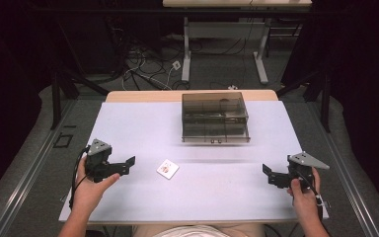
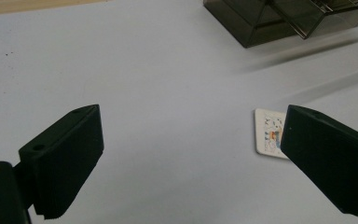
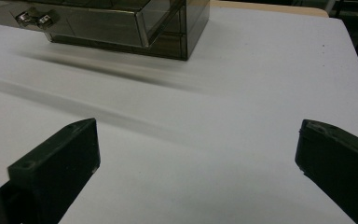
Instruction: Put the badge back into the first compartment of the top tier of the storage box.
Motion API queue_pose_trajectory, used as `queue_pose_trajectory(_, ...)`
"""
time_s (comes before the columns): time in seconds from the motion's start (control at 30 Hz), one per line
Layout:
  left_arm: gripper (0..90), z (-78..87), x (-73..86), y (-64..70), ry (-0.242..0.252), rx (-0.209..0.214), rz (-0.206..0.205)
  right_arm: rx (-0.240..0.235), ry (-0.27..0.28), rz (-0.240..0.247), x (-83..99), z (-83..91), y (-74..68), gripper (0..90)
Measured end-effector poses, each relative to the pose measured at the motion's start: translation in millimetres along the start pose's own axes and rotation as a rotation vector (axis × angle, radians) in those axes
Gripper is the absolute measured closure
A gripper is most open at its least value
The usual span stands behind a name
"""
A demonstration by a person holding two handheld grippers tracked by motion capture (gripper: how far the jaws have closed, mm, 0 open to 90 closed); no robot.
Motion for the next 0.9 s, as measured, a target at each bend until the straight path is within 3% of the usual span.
queue_pose_trajectory(0.57, 13.7, -6.9, -14.8, 10.5, -0.016, 0.0, -0.009, -0.002, -0.001, 0.002, 0.2, -0.2, -2.5, 0.0)
queue_pose_trajectory(0.9, 15.3, -14.5, -21.3, 18.7, -0.075, -0.008, -0.051, -0.008, -0.01, 0.004, 1.3, -0.6, -4.0, 0.0)
Point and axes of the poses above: each handheld gripper's, and its own axes: z roughly backward along the jaws, x roughly out of its underside, y roughly to its right, the point moved 9 cm from there along -z, roughly forward along the jaws, and after that the axes turned 10 degrees about x, right-handed, at the moved point
